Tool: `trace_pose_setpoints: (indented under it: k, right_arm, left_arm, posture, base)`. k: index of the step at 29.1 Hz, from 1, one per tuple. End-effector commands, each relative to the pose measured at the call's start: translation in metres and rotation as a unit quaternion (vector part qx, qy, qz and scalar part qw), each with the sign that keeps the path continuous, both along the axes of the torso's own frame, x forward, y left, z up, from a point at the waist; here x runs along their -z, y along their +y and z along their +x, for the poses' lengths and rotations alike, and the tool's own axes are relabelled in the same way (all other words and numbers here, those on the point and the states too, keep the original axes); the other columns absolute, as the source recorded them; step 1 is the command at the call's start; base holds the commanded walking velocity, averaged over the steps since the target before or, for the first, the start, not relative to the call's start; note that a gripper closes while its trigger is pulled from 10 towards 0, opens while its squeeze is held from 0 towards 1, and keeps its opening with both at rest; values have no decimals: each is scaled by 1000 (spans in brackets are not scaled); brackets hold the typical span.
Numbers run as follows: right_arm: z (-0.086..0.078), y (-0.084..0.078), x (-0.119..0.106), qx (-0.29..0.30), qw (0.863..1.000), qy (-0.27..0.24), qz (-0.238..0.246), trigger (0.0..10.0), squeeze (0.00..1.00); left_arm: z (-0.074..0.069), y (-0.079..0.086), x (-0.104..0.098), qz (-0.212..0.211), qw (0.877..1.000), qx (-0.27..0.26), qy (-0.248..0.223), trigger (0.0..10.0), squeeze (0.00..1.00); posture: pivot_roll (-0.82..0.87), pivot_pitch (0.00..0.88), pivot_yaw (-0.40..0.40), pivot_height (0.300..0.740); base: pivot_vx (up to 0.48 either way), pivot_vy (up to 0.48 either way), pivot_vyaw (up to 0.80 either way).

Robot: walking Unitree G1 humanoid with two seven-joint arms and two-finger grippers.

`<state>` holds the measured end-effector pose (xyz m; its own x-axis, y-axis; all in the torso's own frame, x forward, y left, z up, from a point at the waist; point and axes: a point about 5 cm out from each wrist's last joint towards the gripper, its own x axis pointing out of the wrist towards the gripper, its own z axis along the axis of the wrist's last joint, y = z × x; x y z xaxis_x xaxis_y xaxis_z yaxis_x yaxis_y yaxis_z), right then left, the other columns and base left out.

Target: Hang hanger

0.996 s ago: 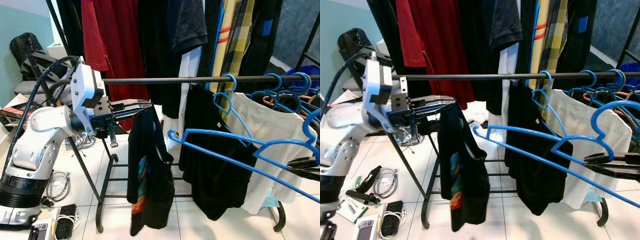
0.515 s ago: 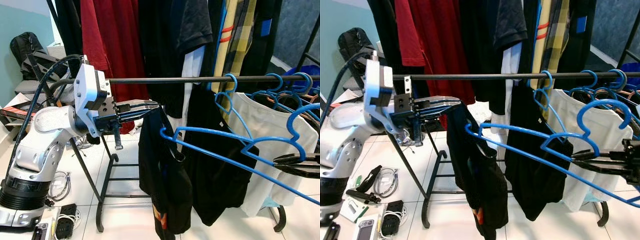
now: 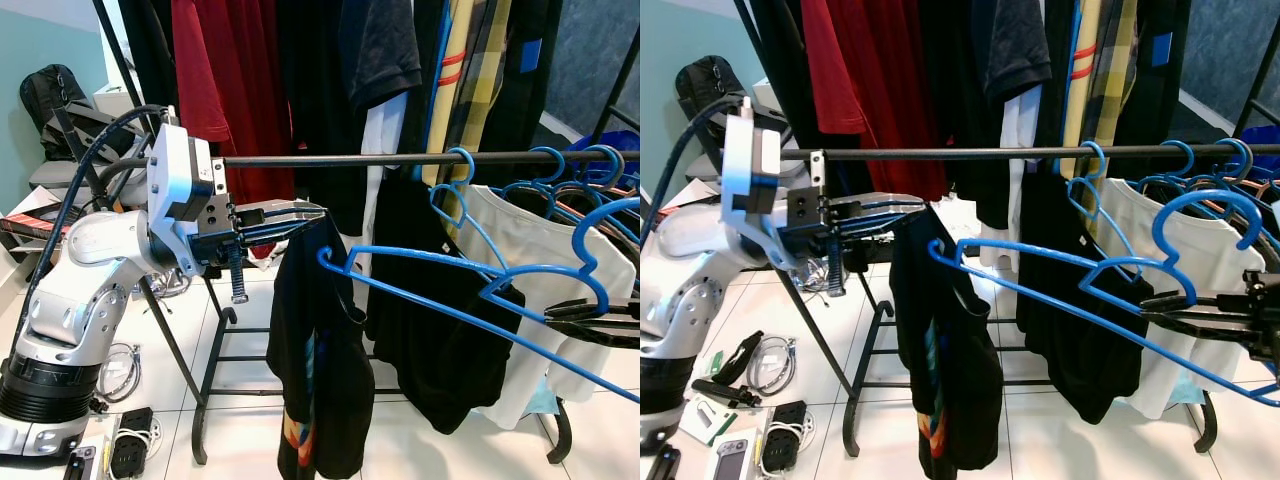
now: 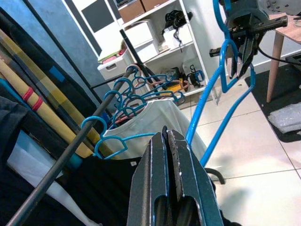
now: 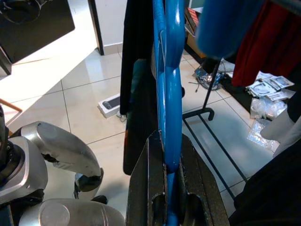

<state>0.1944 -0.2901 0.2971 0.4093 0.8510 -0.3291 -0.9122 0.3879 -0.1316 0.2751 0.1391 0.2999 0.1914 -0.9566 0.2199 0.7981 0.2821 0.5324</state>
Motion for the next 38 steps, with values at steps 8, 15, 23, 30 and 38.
trace_pose_setpoints:
  k: [8,15,23,30,38]
  right_arm:
    - [0,0,-2,-1,1000,-8,20,10000,0]
    - [0,-2,0,6,1000,-4,17,10000,0]
    - [0,-10,-5,28,999,-19,21,10000,0]
    - [0,-7,-3,22,999,-13,21,10000,0]
    - [2,3,3,-6,1000,1,27,10000,0]
  left_arm:
    - [-3,1,-5,3,1000,6,-11,10000,0]
    - [-1,4,-7,3,1000,1,-13,10000,0]
    - [-1,8,-7,6,1000,-4,-13,10000,0]
    - [-1,7,-5,4,1000,-2,-10,10000,0]
    - [0,0,-2,-1,1000,2,-6,10000,0]
  posture:
    - [-127,0,60,740]
    - [-129,0,61,740]
    - [-128,0,60,740]
    - [-132,0,59,740]
    - [-127,0,60,740]
  base:
    - [0,0,0]
    - [0,0,0]
    - [0,0,0]
    - [0,0,0]
    - [0,0,0]
